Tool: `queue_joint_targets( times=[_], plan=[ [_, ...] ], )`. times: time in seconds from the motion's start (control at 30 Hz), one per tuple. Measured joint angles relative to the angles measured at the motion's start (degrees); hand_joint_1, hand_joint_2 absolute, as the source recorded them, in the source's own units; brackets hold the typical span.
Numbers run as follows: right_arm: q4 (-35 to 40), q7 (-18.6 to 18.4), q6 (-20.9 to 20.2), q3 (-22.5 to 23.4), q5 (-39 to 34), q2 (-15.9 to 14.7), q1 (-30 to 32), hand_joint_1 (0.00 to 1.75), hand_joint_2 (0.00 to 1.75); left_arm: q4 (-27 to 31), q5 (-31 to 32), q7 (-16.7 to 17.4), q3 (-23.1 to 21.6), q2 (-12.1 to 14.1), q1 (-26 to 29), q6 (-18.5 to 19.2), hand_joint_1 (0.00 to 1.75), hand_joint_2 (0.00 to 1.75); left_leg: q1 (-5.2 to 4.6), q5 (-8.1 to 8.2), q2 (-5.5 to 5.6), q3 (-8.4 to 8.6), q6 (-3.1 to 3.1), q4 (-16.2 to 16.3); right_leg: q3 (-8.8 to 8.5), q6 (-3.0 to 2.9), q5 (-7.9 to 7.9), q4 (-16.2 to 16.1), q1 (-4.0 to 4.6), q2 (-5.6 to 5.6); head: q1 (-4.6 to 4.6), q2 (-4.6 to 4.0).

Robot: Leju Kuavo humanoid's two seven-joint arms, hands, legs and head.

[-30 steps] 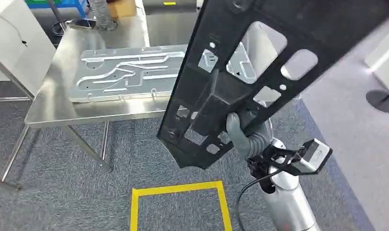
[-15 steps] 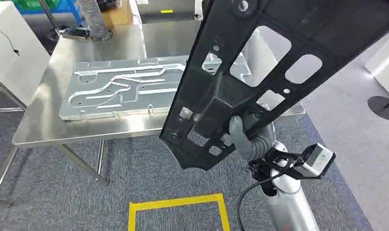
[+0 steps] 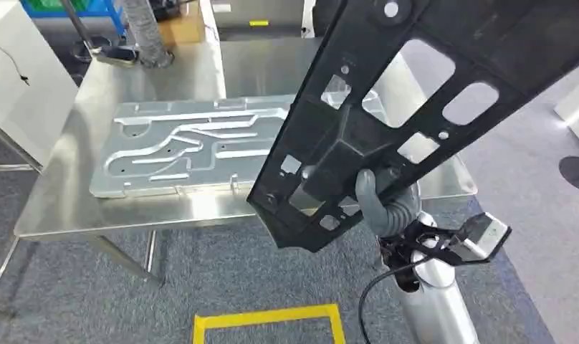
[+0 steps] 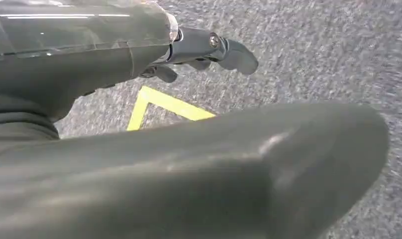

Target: Take the parts from the cabinet and place them on the table.

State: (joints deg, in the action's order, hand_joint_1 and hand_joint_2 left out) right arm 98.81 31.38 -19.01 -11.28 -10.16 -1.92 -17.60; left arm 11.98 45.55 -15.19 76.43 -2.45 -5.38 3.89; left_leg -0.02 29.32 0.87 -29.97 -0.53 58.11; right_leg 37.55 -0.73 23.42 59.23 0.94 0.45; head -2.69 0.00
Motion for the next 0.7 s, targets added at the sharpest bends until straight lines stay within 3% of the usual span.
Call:
queue_joint_targets(
  times=[0.07, 0.13, 0.2, 0.23, 0.27, 0.3, 0.33, 0.4, 0.43, 0.47, 0.5, 0.57, 0.6, 0.63, 0.7],
  plan=[
    [-0.5, -0.5, 1.64, 1.3, 1.85, -0.07, -0.45, 1.75, 1.75, 0.0, 0.02, -0.07, 0.0, 0.0, -0.06, 0.0, 0.0, 0.0, -0.27, -0.2, -0.03, 1.31, 0.56, 0.16, -1.43, -0.58, 0.38, -1.17, -0.45, 0.09, -0.02, 0.0],
    [-1.34, -1.31, 5.49, 2.87, 5.93, -0.24, -1.58, 1.75, 1.75, 0.0, -0.02, -0.11, 0.0, -0.02, -0.21, 0.07, 0.0, 0.0, 0.0, 0.38, -0.35, -0.23, 0.82, 3.99, -3.44, -0.91, 0.74, -2.35, -0.81, -0.07, -0.07, 0.0],
    [-3.5, -2.16, 10.06, 5.01, 11.92, -0.7, -3.54, 1.75, 1.75, 0.02, -0.26, -0.13, 0.0, 0.09, -0.24, 0.07, 0.0, 0.0, 0.37, 3.04, -0.41, -5.69, 1.36, 12.2, -4.15, -1.0, 1.47, -2.43, -0.97, -0.1, -0.07, 0.0],
    [-4.94, -2.71, 12.27, 6.06, 15.2, -1.14, -4.32, 1.75, 1.75, 0.0, -0.31, -0.13, 0.0, 0.15, -0.16, 0.07, 0.0, 0.0, 0.52, 4.75, -0.43, -8.19, 1.59, 15.44, -4.56, -0.9, 1.89, -2.42, -1.05, -0.1, -0.07, 0.0],
    [-6.63, -3.9, 15.8, 6.97, 20.57, -1.77, -5.26, 1.75, 1.75, 0.0, -0.31, -0.2, 0.0, 0.15, -0.01, 0.11, 0.0, 0.0, 0.71, 5.37, -0.45, -10.03, 2.04, 17.11, -5.08, -0.76, 2.37, -2.4, -1.16, -0.08, -0.07, 0.0],
    [-8.42, -5.1, 19.2, 7.51, 25.9, -2.23, -6.24, 1.75, 1.75, 0.0, -0.31, -0.26, 0.02, 0.15, 0.1, 0.15, 0.0, 0.0, 0.92, 4.39, -0.49, -10.64, 2.4, 16.18, -5.73, -0.55, 2.87, -2.38, -1.3, -0.02, -0.07, 0.0],
    [-10.08, -6.19, 22.22, 7.89, 30.88, -2.84, -7.5, 1.75, 1.75, 0.0, -0.31, -0.42, 0.02, 0.15, 0.11, 0.22, 0.0, 0.0, 1.14, 1.89, -0.53, -10.21, 2.52, 13.09, -6.42, -0.29, 3.45, -2.3, -1.46, 0.0, -0.07, 0.0],
    [-13.89, -8.04, 26.78, 8.09, 39.29, -3.61, -11.12, 1.75, 1.75, 0.0, -0.26, -0.77, 0.02, 0.33, 0.09, 0.39, 0.0, 0.0, 1.45, -5.67, -0.71, -7.88, 2.93, 3.95, -7.72, 0.33, 4.67, -2.01, -1.76, 0.04, -0.07, 0.0],
    [-15.92, -9.3, 28.77, 8.11, 43.34, -3.96, -12.92, 1.75, 1.75, 0.02, -0.2, -0.81, 0.02, 0.35, 0.13, 0.46, 0.0, 0.0, 1.47, -7.77, -0.88, -7.88, 2.8, 1.12, -8.06, 0.79, 5.2, -1.64, -1.68, 0.11, -0.04, 0.0],
    [-17.6, -10.43, 30.43, 8.11, 47.22, -4.22, -14.6, 1.75, 1.75, 0.0, -0.02, -0.81, 0.0, 0.39, -0.05, 0.57, 0.0, 0.0, 1.05, -6.13, -0.96, -7.4, 1.88, 0.53, -7.65, 1.24, 5.46, -1.44, -1.53, 0.37, -0.04, 0.0],
    [-18.95, -11.96, 31.34, 7.93, 51.42, -4.53, -16.05, 1.75, 1.75, 0.0, 0.11, -0.83, 0.0, 0.42, -0.06, 0.61, 0.0, 0.0, 1.07, -6.97, -0.84, -7.57, 1.2, 0.99, -7.51, 1.65, 5.71, -1.38, -1.43, 0.31, -0.04, 0.0],
    [-22.44, -15.15, 31.91, 6.22, 61.97, -4.66, -19.78, 1.75, 1.75, 0.0, 0.2, -1.05, 0.02, 0.42, 0.04, 0.9, 0.0, 0.0, 0.85, -6.7, -0.83, -7.71, 0.57, 0.95, -7.64, 2.21, 5.97, -1.55, -1.68, 0.33, -0.04, 0.0],
    [-24.95, -16.7, 31.89, 4.38, 67.93, -4.68, -22.14, 1.75, 1.75, 0.0, 0.26, -1.18, 0.0, 0.42, -0.13, 0.98, 0.0, 0.0, 1.19, -6.76, -0.92, -7.31, 0.34, 0.62, -7.43, 2.54, 6.65, -1.26, -1.93, 0.17, -0.04, -0.02],
    [-27.94, -17.64, 31.93, 2.02, 73.02, -4.59, -24.54, 1.75, 1.75, 0.0, 0.56, -1.29, -0.04, 0.42, -0.43, 0.98, 0.0, 0.0, 1.12, -6.56, -0.96, -7.18, 0.04, 0.52, -6.59, 2.61, 7.57, 0.62, -1.81, -0.17, -0.04, 0.0],
    [-31.83, -18.34, 32.3, -1.3, 76.09, -4.46, -27.74, 1.75, 1.75, 0.0, 0.79, -1.33, -0.11, 0.44, -1.03, 0.98, 0.0, 0.0, 1.08, -6.26, -0.96, -7.06, -0.4, 0.52, -1.6, 2.78, 11.11, 9.66, -1.75, -0.21, -0.04, 0.0]
  ],
)
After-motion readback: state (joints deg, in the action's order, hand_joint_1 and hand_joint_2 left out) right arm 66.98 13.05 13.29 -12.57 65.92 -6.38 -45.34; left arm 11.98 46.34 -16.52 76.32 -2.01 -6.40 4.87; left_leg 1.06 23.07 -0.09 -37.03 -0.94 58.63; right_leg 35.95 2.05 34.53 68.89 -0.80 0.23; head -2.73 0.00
